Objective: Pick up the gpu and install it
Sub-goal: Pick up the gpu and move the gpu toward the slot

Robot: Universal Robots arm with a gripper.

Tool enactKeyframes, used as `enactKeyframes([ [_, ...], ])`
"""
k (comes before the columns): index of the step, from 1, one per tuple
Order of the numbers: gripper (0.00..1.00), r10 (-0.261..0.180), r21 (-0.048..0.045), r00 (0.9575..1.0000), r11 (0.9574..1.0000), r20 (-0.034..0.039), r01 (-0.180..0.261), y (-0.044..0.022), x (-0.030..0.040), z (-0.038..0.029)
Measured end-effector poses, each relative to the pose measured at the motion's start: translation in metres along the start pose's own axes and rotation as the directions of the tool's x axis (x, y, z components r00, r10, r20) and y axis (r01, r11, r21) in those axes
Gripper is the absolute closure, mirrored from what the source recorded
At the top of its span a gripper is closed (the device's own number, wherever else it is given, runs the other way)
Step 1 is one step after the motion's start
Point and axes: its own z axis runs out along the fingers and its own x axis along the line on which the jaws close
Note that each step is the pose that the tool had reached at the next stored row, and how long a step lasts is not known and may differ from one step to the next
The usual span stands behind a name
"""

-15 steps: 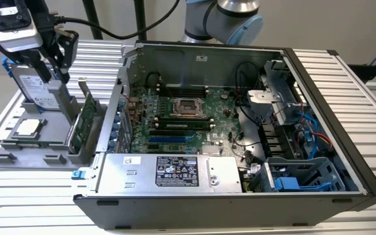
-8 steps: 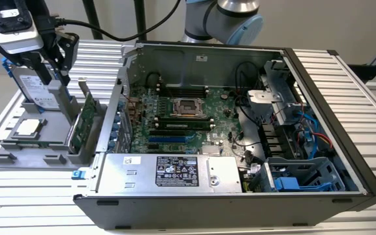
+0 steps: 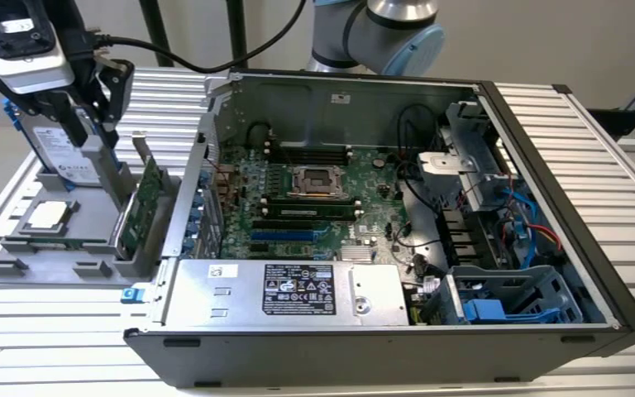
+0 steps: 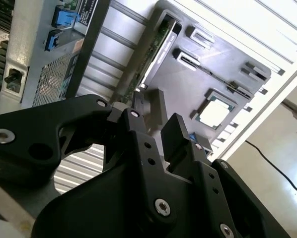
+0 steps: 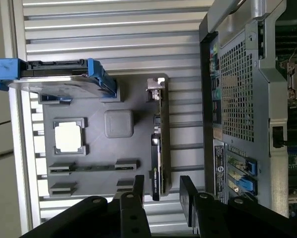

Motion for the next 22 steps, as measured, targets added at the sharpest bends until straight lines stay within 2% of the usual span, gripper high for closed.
enactKeyframes([
  [8,0.0,0.0,0.0102,1.0,0.9999,0.0006,0.0,0.0002,0.0,0.0018],
  [22,0.0,0.0,0.0116,1.0,0.9999,0.0005,0.0,0.0004,0.0001,0.0048],
])
